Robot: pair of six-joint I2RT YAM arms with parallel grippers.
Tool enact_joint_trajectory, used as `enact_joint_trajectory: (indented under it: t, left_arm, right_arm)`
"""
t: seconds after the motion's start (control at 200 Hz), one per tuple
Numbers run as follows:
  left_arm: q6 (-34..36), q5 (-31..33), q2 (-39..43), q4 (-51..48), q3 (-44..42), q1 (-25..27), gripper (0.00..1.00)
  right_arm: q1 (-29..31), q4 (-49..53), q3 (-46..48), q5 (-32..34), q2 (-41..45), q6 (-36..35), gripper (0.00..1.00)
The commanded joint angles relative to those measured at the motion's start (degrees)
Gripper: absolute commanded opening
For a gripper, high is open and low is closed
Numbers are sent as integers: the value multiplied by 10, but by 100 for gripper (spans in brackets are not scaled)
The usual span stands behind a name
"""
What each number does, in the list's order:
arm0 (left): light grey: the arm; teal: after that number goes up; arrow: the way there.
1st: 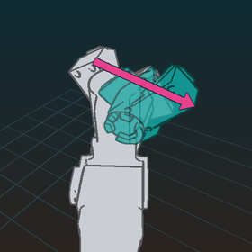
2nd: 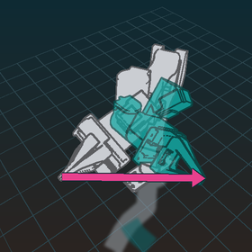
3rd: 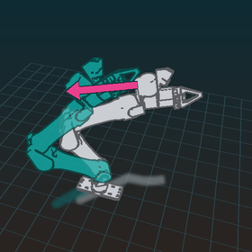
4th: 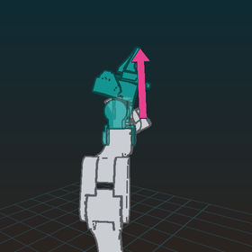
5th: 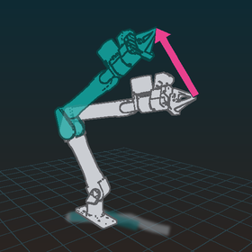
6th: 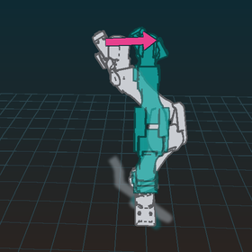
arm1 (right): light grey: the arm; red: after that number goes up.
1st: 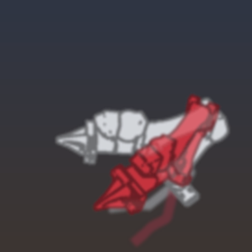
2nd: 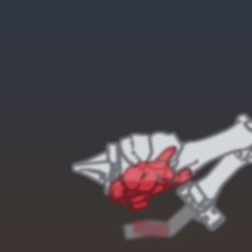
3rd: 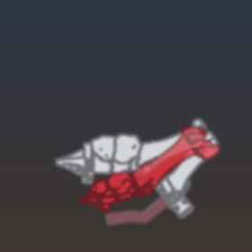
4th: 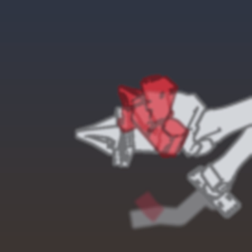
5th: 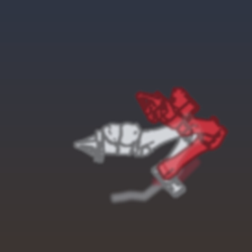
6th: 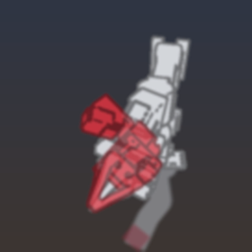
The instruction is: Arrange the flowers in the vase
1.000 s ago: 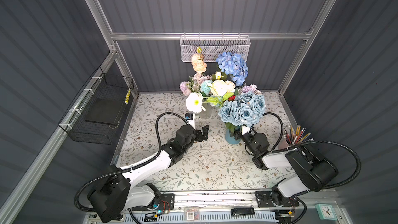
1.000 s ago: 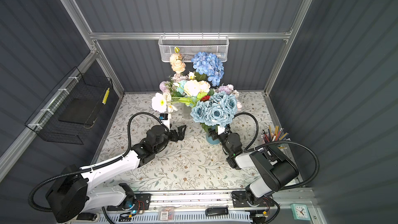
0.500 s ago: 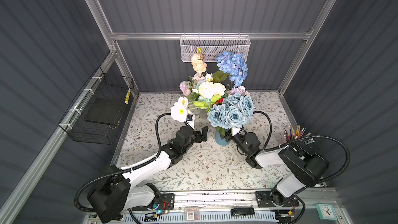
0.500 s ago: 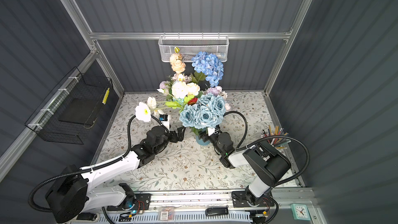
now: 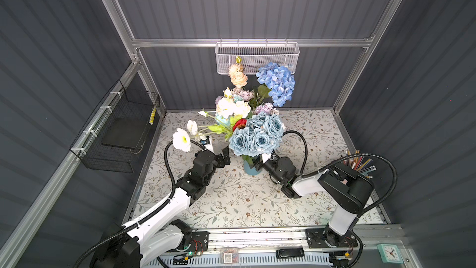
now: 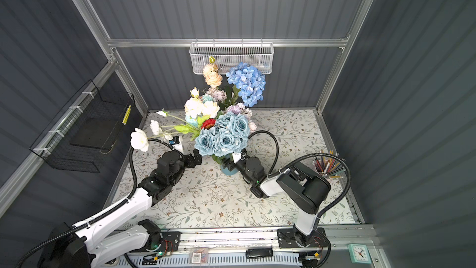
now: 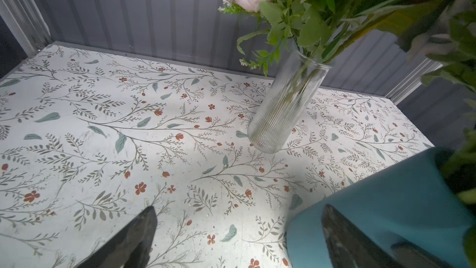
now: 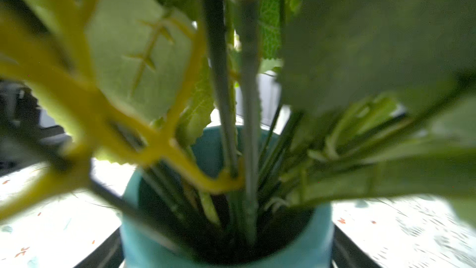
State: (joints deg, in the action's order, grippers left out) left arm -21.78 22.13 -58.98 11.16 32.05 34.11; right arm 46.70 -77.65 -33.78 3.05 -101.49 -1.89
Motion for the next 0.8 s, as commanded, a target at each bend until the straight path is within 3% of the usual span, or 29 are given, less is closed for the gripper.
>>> enact_joint_trajectory:
  t: [0.0,0.22,0.405,0.795]
  left_arm:
    - [7,21,6,-16,-13,-7,99]
    - [7,18,11,-12,-16,-10,100]
    - [6,7,5,-9,-11,-11,99]
    - [3,-5,0,-6,-2,-11,99]
  right_arm:
    - [25,-71,-39,3,1,-14,69]
    - [42,-72,-31,27,6,-20,73]
    - [42,-72,-14,39,13,-13,86]
    - [41,-71,29,40,33,13,94]
